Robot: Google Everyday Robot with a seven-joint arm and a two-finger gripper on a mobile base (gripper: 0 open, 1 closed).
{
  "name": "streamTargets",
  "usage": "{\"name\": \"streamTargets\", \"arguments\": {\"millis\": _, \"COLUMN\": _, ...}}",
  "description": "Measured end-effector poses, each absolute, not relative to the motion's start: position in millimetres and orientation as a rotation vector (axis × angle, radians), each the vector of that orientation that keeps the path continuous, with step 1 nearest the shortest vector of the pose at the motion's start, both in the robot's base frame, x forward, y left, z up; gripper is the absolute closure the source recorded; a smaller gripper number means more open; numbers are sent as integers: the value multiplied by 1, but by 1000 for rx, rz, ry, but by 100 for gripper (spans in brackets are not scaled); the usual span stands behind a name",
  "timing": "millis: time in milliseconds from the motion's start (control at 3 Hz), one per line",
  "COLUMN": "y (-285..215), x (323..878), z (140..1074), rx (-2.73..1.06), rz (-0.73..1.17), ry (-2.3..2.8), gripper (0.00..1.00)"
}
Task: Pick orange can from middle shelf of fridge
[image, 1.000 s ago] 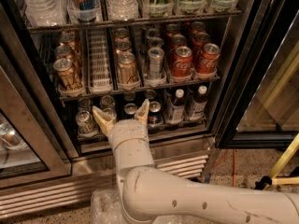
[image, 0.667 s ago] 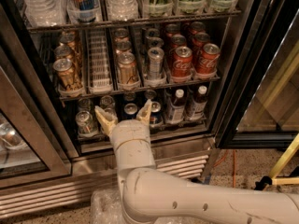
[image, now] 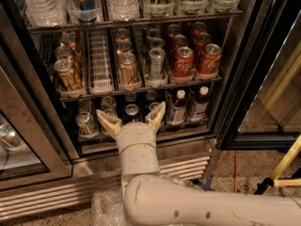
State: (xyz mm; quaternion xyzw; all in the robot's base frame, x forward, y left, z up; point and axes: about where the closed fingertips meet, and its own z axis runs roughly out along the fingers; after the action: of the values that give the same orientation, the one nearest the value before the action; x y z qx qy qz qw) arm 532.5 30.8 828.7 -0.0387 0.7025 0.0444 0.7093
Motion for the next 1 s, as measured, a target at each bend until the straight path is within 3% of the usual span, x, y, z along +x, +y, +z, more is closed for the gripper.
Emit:
{"name": "streamTargets", "arguments": {"millis": 667, "y": 25, "x": 532, "z": 830, "rx": -78, "rz": 63, "ry": 1547, "gripper": 0}}
{"name": "streamTargets", "arguments": {"millis": 1000, "y": 34, "x": 557, "z": 822, "rx": -80, "rz": 92, "ry": 1545, "gripper": 0}}
